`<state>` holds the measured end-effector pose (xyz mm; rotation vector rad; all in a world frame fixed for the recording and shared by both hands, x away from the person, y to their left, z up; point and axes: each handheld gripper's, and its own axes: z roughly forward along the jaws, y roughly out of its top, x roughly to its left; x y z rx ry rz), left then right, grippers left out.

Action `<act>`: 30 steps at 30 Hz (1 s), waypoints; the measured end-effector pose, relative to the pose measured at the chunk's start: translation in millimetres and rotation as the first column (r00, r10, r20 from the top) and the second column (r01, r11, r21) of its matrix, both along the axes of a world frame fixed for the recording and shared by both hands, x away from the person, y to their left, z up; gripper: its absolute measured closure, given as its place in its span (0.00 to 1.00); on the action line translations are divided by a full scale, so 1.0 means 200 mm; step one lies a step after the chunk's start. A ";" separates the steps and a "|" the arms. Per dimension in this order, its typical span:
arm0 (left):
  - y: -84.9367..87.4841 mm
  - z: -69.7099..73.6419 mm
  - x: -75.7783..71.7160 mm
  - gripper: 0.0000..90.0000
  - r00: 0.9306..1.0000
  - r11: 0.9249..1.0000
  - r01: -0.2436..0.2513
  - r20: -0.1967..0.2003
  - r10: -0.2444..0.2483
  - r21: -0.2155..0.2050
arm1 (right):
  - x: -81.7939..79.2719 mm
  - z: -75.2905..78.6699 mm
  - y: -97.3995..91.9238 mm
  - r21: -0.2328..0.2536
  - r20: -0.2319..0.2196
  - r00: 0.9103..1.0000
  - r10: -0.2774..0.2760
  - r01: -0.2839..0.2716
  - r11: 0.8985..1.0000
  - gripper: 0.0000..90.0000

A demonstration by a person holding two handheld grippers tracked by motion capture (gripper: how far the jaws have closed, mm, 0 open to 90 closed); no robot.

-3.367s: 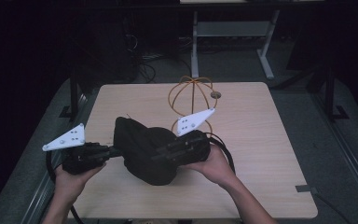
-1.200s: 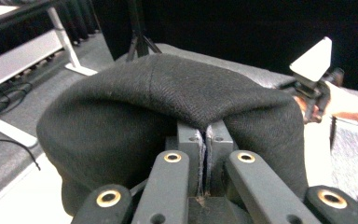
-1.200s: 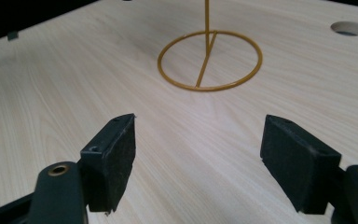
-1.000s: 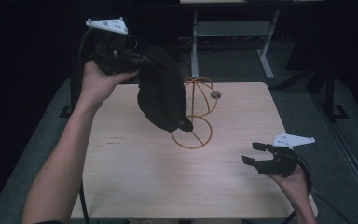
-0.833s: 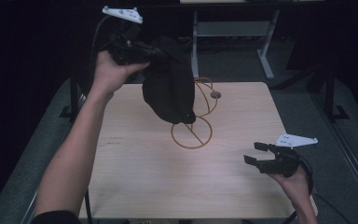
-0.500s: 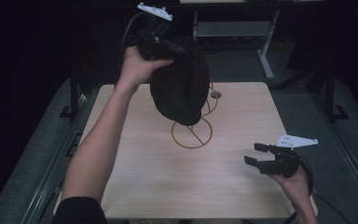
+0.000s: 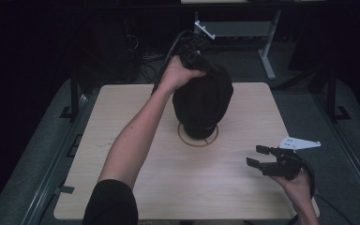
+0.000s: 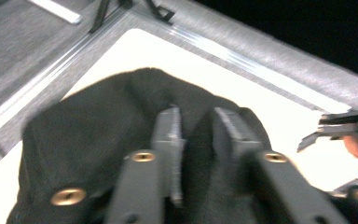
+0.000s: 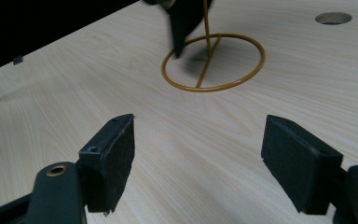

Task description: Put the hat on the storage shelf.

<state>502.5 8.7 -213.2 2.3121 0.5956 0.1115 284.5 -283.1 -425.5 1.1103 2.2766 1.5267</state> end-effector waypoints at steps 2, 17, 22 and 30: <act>-0.01 0.00 0.00 0.68 1.000 1.000 0.000 0.007 0.000 0.015 | 0.00 0.00 0.00 -0.001 0.000 1.000 0.000 0.000 1.000 0.28; 0.05 0.03 -0.05 0.59 1.000 1.000 0.006 0.023 -0.006 -0.002 | 0.00 -0.02 0.01 -0.040 -0.013 1.000 -0.012 0.012 0.999 0.27; 0.09 0.03 -0.06 0.58 1.000 1.000 0.007 0.025 -0.007 -0.006 | 0.00 -0.02 0.00 -0.053 -0.020 1.000 -0.017 0.016 0.998 0.26; 0.13 0.05 -0.09 0.54 1.000 0.999 -0.003 0.015 0.003 -0.042 | 0.01 -0.03 0.00 -0.048 -0.023 0.999 -0.026 0.025 0.999 0.26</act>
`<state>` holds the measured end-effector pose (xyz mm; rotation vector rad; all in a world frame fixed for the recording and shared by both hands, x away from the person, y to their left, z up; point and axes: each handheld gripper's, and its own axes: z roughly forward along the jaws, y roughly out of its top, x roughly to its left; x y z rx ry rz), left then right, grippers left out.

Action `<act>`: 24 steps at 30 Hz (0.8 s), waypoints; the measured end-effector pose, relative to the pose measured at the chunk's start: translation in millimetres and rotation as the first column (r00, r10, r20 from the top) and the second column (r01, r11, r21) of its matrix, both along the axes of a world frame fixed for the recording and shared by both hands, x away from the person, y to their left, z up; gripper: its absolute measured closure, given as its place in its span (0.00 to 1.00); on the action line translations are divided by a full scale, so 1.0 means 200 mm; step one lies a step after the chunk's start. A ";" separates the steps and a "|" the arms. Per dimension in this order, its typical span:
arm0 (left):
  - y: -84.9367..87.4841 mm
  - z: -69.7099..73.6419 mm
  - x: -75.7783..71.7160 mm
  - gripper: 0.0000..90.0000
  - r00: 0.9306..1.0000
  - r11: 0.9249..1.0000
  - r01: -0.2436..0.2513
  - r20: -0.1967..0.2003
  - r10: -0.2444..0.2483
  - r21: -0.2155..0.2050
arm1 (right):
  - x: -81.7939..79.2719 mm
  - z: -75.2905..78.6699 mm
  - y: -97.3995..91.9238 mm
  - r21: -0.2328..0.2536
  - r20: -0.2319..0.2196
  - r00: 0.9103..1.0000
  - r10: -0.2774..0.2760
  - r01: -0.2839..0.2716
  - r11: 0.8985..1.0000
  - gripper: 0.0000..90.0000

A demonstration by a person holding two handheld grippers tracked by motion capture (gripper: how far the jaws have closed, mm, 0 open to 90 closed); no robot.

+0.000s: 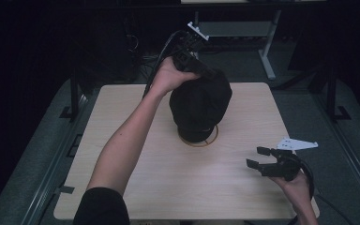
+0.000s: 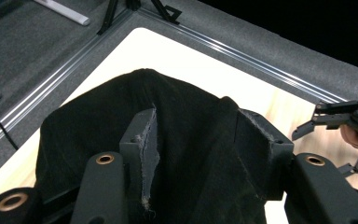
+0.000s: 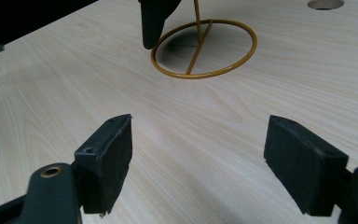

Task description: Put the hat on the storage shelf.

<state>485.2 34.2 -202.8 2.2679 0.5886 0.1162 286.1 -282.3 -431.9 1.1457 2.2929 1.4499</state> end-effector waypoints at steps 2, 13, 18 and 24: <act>0.02 0.00 -0.01 0.53 1.000 1.000 -0.002 0.004 0.002 -0.008 | 0.00 0.00 0.00 0.000 -0.001 1.000 -0.002 0.002 1.000 0.26; 0.12 0.01 -0.04 0.52 1.000 1.000 -0.015 0.006 0.015 -0.018 | 0.00 0.00 0.01 -0.005 0.000 1.000 -0.005 0.005 1.000 0.25; 0.14 0.02 -0.06 0.51 1.000 1.000 -0.017 0.014 0.017 -0.021 | 0.00 0.00 0.01 -0.007 0.004 1.000 -0.008 0.008 1.000 0.25; 0.17 0.02 -0.09 0.50 0.999 0.999 -0.034 0.017 0.035 -0.036 | 0.00 0.00 0.00 -0.009 0.011 1.000 -0.009 0.009 1.000 0.25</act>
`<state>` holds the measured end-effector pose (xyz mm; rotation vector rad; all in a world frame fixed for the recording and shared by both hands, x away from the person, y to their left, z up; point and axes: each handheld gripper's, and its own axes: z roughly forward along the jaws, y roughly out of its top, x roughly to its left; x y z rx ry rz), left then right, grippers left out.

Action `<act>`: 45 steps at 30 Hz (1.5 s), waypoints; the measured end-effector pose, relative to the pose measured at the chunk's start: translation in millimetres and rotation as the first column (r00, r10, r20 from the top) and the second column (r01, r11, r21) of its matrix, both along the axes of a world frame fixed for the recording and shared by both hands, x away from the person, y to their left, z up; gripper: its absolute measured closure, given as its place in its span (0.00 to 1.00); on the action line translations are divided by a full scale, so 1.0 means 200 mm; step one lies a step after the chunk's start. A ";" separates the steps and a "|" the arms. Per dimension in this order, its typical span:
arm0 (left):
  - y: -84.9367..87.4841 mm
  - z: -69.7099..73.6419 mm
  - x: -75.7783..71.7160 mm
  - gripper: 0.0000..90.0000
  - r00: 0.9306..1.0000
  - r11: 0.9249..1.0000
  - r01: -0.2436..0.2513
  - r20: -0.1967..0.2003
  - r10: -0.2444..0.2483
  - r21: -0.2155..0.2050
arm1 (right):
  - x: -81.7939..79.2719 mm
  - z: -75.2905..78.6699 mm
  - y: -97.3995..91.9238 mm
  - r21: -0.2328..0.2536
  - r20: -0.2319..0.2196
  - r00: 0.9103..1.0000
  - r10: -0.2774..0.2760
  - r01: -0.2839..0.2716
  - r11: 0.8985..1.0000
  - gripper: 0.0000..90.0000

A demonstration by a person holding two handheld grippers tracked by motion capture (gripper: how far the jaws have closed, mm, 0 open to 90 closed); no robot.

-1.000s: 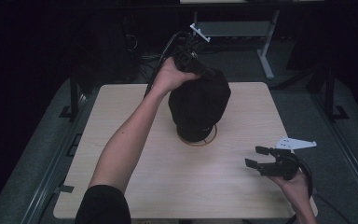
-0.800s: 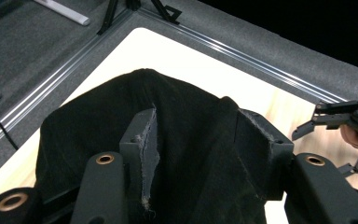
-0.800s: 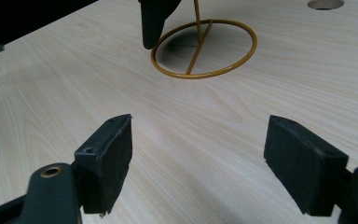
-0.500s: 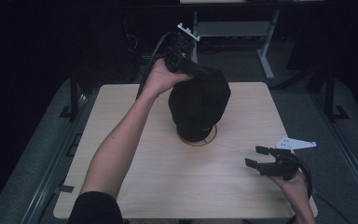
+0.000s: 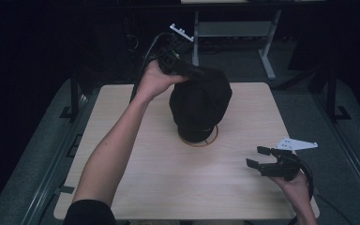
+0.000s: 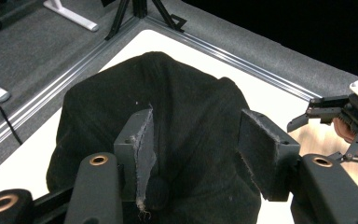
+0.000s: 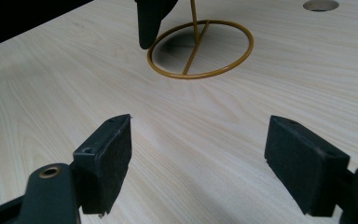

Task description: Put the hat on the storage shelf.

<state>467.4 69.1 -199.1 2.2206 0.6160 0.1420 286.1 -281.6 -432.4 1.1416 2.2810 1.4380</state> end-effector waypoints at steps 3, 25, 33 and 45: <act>0.02 0.00 -0.01 0.50 1.000 1.000 0.003 0.003 -0.003 0.003 | 0.00 0.00 0.00 0.004 0.000 1.000 -0.001 0.001 1.000 0.26; 0.25 -0.07 -0.15 0.43 0.999 0.998 -0.051 0.008 0.051 -0.034 | -0.02 0.00 0.03 -0.010 -0.007 1.000 0.024 -0.024 1.000 0.25; 0.31 -0.13 -0.20 0.42 0.998 0.998 -0.056 0.005 0.057 -0.040 | -0.02 0.00 0.05 -0.026 -0.008 0.999 0.033 -0.033 0.999 0.25; 0.31 -0.13 -0.26 0.40 0.999 0.998 -0.040 0.019 0.041 -0.042 | -0.02 0.00 0.05 -0.028 -0.004 1.000 0.031 -0.031 0.999 0.25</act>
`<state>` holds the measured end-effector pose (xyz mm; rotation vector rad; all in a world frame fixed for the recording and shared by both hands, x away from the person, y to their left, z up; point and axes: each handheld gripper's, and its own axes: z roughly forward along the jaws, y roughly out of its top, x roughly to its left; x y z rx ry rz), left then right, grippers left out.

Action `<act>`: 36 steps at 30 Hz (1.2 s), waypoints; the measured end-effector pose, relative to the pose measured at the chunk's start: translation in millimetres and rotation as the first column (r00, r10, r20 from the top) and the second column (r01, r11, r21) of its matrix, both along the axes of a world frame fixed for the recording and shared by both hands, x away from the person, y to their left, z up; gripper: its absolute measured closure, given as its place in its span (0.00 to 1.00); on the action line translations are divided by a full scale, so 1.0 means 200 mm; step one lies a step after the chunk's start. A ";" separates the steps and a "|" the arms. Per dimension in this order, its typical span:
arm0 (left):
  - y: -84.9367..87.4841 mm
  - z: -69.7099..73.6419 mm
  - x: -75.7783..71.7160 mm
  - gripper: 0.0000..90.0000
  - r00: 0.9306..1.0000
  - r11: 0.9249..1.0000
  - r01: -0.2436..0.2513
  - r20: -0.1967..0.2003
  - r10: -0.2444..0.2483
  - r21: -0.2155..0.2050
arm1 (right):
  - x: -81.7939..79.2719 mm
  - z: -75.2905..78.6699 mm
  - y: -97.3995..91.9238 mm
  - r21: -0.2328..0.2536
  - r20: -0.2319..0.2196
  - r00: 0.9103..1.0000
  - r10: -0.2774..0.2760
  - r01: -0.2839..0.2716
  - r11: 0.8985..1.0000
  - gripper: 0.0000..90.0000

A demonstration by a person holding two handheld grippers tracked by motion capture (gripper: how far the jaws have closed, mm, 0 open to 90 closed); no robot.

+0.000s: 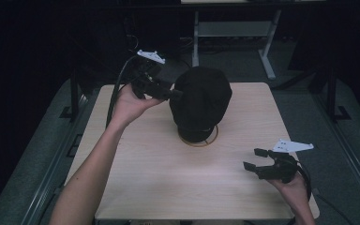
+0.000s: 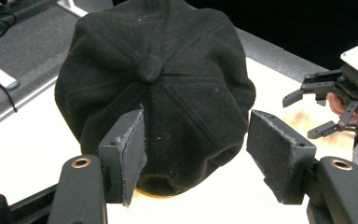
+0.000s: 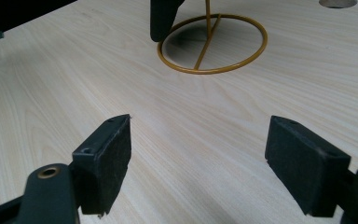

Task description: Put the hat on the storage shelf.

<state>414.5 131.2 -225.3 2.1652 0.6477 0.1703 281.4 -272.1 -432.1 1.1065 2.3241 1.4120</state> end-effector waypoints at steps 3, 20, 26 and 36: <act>0.00 -0.01 -0.02 0.40 1.000 1.000 0.003 0.002 -0.003 -0.020 | 0.00 0.00 0.00 -0.003 -0.003 1.000 0.001 -0.001 1.000 0.25; 0.09 -0.08 -0.14 0.39 1.000 1.000 -0.002 0.007 0.003 -0.024 | -0.01 0.00 0.01 -0.009 0.000 1.000 -0.001 0.001 1.000 0.23; 0.12 -0.10 -0.16 0.38 1.000 1.000 -0.015 -0.002 0.015 -0.024 | -0.01 0.00 0.01 -0.005 0.006 1.000 -0.005 0.005 1.000 0.23; 0.21 -0.17 -0.21 0.38 0.999 0.999 -0.041 -0.017 0.041 -0.024 | -0.01 -0.01 0.03 -0.015 0.003 1.000 0.013 -0.013 1.000 0.23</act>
